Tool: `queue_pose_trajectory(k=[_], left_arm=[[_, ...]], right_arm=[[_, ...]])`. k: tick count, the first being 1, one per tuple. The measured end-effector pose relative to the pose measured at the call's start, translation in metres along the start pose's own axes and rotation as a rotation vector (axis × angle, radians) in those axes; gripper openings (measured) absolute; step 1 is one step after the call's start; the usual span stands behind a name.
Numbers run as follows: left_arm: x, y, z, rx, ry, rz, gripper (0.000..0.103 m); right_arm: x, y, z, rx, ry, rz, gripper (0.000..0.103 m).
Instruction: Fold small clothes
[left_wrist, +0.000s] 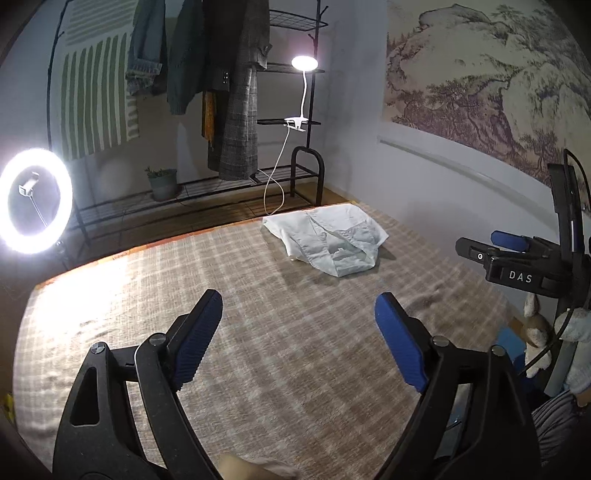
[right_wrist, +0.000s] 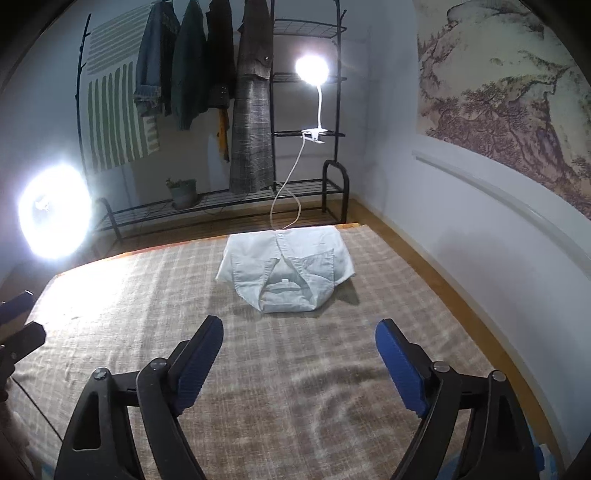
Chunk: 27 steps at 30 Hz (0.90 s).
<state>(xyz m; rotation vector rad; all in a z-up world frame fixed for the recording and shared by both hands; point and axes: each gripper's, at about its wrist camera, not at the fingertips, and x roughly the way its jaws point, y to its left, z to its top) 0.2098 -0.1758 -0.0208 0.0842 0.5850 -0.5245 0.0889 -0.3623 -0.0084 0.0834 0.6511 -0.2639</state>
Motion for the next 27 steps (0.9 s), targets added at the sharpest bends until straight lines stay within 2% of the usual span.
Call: queue_pose_trajectory(k=[4,6,13,17,22,27], left_arm=[[-0.007,-0.003,-0.002,0.016,-0.017,0.01,0.092],[-0.01,-0.004,-0.002,0.025,-0.027,0.012,0.098],[-0.016,-0.005,-0.002,0.029,-0.04,0.02,0.099],[-0.018,-0.004,-0.002,0.015,-0.028,0.009,0.1],[-0.024,-0.006,-0.002,0.042,-0.065,0.041,0.1],[-0.024,-0.009,-0.002,0.056,-0.063,0.026,0.1]], right_arm=[[-0.002,0.0,-0.005,0.001,-0.013,-0.005,0.093],[-0.002,-0.001,-0.006,0.004,-0.017,-0.013,0.095],[-0.002,-0.005,-0.005,0.023,-0.037,-0.011,0.102],[-0.001,0.0,-0.004,0.014,-0.04,0.003,0.103],[-0.003,0.008,-0.005,-0.013,-0.049,0.005,0.103],[-0.002,0.009,-0.006,-0.012,-0.046,0.011,0.103]])
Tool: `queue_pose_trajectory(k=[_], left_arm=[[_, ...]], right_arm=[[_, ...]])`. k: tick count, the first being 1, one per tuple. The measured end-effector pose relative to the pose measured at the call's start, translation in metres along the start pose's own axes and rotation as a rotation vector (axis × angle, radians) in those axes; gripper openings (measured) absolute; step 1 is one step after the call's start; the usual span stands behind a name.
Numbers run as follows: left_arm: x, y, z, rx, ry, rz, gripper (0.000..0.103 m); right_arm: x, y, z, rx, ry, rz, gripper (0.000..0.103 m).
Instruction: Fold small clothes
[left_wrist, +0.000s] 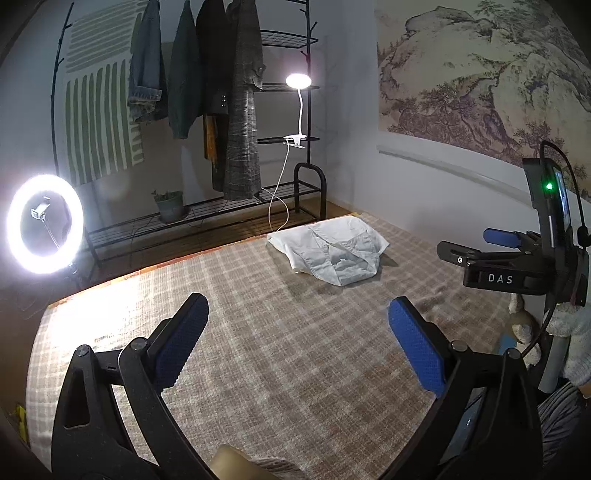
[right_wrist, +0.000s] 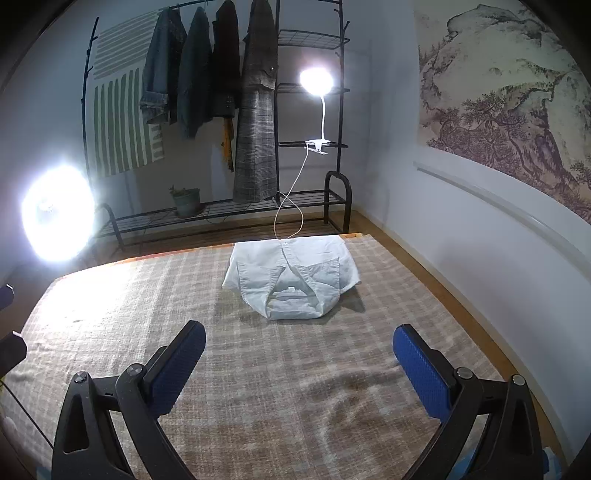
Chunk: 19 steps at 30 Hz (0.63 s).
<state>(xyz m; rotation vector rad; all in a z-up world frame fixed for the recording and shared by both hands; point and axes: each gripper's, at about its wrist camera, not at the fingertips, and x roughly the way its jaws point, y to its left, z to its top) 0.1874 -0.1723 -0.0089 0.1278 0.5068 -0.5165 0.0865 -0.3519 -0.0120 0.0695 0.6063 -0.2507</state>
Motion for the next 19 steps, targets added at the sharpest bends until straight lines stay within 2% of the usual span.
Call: queue_pose_trajectory(k=[9,19], left_arm=[[0.002,0.002,-0.001,-0.014,0.013,-0.016,0.1],[0.014,0.003,-0.007,-0.032,0.038,0.024,0.1]], right_arm=[[0.002,-0.002,0.0,0.008,0.007,0.017,0.103],[0.011,-0.003,0.0,0.015,0.029,0.031,0.103]])
